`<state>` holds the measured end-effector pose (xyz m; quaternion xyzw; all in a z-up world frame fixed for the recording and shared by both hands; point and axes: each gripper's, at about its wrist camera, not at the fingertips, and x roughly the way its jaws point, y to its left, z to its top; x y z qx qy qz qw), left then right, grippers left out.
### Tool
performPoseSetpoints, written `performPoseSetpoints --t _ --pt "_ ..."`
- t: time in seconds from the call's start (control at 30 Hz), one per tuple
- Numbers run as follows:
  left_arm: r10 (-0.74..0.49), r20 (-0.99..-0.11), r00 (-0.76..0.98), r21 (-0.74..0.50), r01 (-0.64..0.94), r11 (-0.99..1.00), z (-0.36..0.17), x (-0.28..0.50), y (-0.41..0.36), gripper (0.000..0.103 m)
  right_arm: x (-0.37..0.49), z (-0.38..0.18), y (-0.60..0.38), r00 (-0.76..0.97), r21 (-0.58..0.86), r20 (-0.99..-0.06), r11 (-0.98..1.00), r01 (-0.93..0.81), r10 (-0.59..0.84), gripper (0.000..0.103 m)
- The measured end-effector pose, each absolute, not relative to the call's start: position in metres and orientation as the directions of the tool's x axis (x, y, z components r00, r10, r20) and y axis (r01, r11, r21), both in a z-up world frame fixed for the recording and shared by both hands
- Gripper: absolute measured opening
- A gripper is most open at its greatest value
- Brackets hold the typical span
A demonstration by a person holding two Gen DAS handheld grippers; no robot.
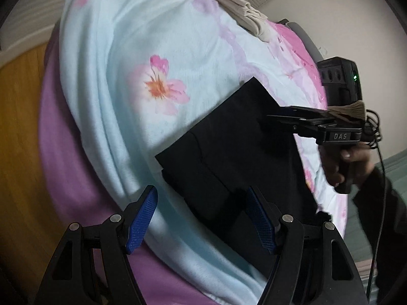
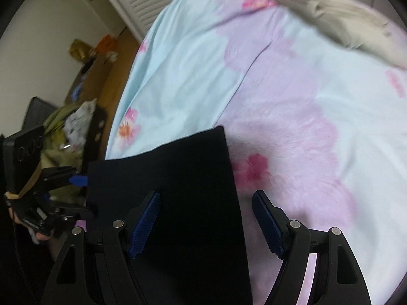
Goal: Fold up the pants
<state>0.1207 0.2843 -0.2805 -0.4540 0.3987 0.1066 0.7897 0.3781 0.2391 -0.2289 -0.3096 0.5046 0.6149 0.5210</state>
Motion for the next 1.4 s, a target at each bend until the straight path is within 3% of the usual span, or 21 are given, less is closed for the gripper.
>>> performPoseSetpoints --t 0.13,0.23,0.27,0.4,0.73,1.0,1.17,1.4 --pt "-0.233 -0.708 0.667 -0.666 -0.518 0.537 -0.287 0.130 0.285 0.070 0.385 -0.243 0.250 -0.408 0.435 -0.847 0.005 -0.900 0.342 0.070" --pt "-0.246 -0.707 0.664 -0.671 -0.518 0.530 -0.289 0.135 0.283 0.069 0.385 -0.252 0.258 -0.483 0.510 -0.808 -0.007 -0.860 0.337 0.041" --pt "-0.241 -0.701 0.671 -0.673 -0.512 0.534 -0.287 0.135 0.283 0.068 0.385 -0.253 0.259 -0.490 0.514 -0.806 -0.018 -0.858 0.334 0.024" --pt "-0.191 -0.715 0.673 -0.631 -0.503 0.590 -0.278 0.128 0.279 0.038 0.382 -0.239 0.252 -0.494 0.517 -0.788 -0.041 -0.855 0.367 0.009" --pt "-0.092 -0.630 0.771 -0.560 -0.368 0.742 -0.208 0.106 0.254 0.016 0.353 -0.140 0.208 -0.430 0.417 -0.751 -0.145 -0.897 0.502 0.008" --pt "-0.061 -0.457 0.887 -0.441 -0.167 0.882 -0.123 0.105 0.190 0.015 0.347 -0.062 0.132 -0.322 0.312 -0.697 -0.134 -0.941 0.641 0.007" --pt "-0.155 -0.368 0.917 -0.380 0.004 0.925 -0.077 0.118 0.125 0.015 0.351 -0.016 0.043 -0.189 0.224 -0.664 -0.048 -0.973 0.723 0.007" --pt "-0.342 -0.355 0.870 -0.361 0.210 0.909 -0.054 0.143 0.010 0.015 0.353 0.003 -0.108 -0.036 0.171 -0.631 0.093 -0.981 0.775 0.007"
